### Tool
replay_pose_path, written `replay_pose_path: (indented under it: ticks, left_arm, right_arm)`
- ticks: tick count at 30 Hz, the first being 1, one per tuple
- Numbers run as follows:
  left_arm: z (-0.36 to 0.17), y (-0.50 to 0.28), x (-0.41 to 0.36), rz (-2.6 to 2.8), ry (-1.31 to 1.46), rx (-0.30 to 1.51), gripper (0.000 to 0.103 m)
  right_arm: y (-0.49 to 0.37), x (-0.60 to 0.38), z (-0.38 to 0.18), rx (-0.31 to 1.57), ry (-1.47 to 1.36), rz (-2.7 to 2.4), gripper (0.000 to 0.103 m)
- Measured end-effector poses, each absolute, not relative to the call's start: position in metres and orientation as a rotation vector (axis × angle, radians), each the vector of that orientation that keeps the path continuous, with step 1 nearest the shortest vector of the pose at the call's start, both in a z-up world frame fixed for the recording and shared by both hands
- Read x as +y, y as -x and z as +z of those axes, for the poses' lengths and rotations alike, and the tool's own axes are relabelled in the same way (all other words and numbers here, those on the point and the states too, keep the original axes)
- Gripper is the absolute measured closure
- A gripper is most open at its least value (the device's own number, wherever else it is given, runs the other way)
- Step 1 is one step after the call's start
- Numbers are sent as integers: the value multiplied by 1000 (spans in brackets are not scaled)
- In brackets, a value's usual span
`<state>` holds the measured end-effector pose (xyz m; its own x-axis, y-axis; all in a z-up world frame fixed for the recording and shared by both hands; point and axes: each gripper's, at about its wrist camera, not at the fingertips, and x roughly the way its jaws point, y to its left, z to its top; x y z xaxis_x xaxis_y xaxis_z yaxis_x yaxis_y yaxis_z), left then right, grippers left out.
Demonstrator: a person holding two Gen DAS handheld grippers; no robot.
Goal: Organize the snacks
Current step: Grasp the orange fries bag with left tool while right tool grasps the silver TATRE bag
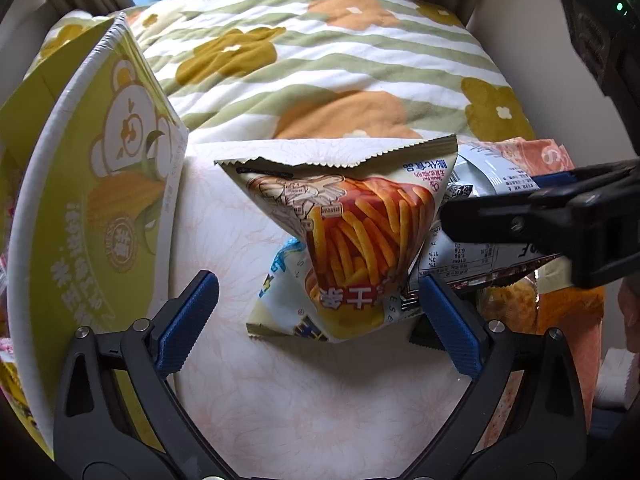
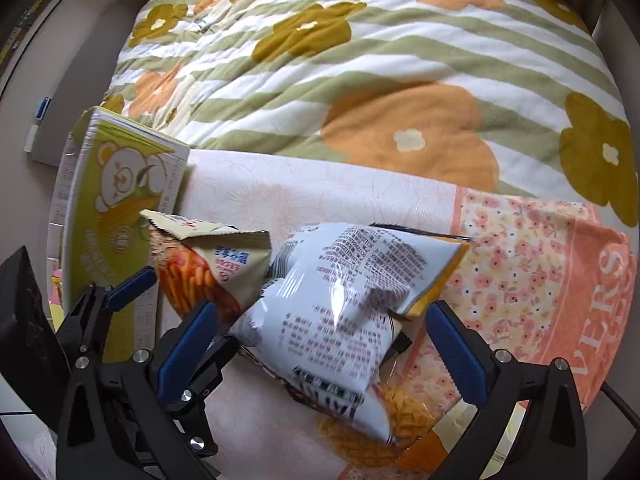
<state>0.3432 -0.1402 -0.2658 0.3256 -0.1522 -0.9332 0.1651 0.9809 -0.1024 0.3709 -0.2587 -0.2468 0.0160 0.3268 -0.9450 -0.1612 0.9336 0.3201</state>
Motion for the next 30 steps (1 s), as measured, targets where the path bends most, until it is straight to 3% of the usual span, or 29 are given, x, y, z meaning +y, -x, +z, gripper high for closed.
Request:
replay_pose_path:
  ticks: [4, 7, 8, 24, 27, 28, 30]
  left_arm:
    - [-268, -349, -142, -214, -25, 1226, 3]
    - [-274, -353, -142, -215, -22, 1240, 3]
    - [-275, -354, -141, -215, -18, 1245, 3]
    - [-283, -364, -145, -224, 28, 1255, 6]
    - [-283, -365, -146, -247, 57, 1257, 21]
    - [-283, -365, -147, -259, 68, 1260, 31]
    - [-285, -365, -150, -252, 52, 1267, 37]
  right_arm:
    - [-374, -260, -261, 1545, -154, 380, 1]
    - [-375, -264, -270, 1572, -187, 386, 22]
    - [-375, -266, -272, 1576, -204, 395, 24]
    - [-367, -289, -261, 1499, -200, 414, 38]
    - [-365, -294, -259, 1488, -202, 409, 38]
    - [-363, -295, -257, 1480, -197, 407, 38]
    - [-361, -295, -253, 1467, -186, 404, 38]
